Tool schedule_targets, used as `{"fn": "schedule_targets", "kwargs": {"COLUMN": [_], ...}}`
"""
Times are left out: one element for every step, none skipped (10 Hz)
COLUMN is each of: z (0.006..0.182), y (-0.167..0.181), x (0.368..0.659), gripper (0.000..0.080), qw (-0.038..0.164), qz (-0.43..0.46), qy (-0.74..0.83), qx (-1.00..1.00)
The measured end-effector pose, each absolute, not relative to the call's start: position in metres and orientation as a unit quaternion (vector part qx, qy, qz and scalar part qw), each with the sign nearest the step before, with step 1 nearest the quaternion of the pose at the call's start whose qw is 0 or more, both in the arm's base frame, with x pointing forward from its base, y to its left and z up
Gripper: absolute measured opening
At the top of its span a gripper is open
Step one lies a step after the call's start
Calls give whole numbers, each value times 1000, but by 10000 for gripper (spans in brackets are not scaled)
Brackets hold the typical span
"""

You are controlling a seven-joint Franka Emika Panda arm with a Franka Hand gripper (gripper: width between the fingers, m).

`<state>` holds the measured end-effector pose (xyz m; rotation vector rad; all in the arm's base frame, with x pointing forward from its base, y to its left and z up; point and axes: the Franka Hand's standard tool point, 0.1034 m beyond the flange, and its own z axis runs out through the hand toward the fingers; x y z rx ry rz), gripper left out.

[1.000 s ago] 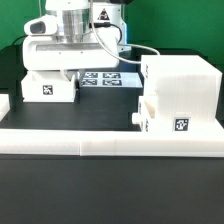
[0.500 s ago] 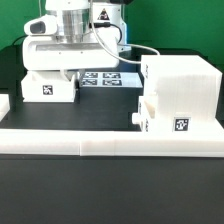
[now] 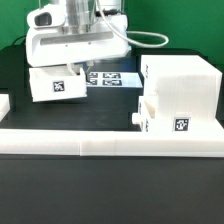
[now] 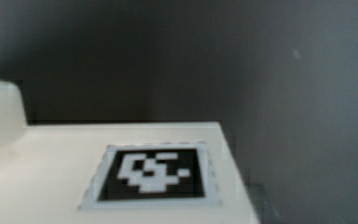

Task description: Assemble drawer

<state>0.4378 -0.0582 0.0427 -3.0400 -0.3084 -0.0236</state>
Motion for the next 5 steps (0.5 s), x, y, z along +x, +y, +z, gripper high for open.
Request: {"fn": "schedule_targets", "kwargs": {"z": [46, 49, 47, 46, 44], "y": [-56, -55, -55, -55, -57], "x": [446, 452, 449, 448, 449], "gripper": [42, 42, 42, 42, 42], "qw": [45, 45, 46, 46, 41], "qz": [-10, -14, -11, -11, -16], "qy": [-121, -139, -141, -148, -212], "qx": [-992, -989, -989, -988, -976]}}
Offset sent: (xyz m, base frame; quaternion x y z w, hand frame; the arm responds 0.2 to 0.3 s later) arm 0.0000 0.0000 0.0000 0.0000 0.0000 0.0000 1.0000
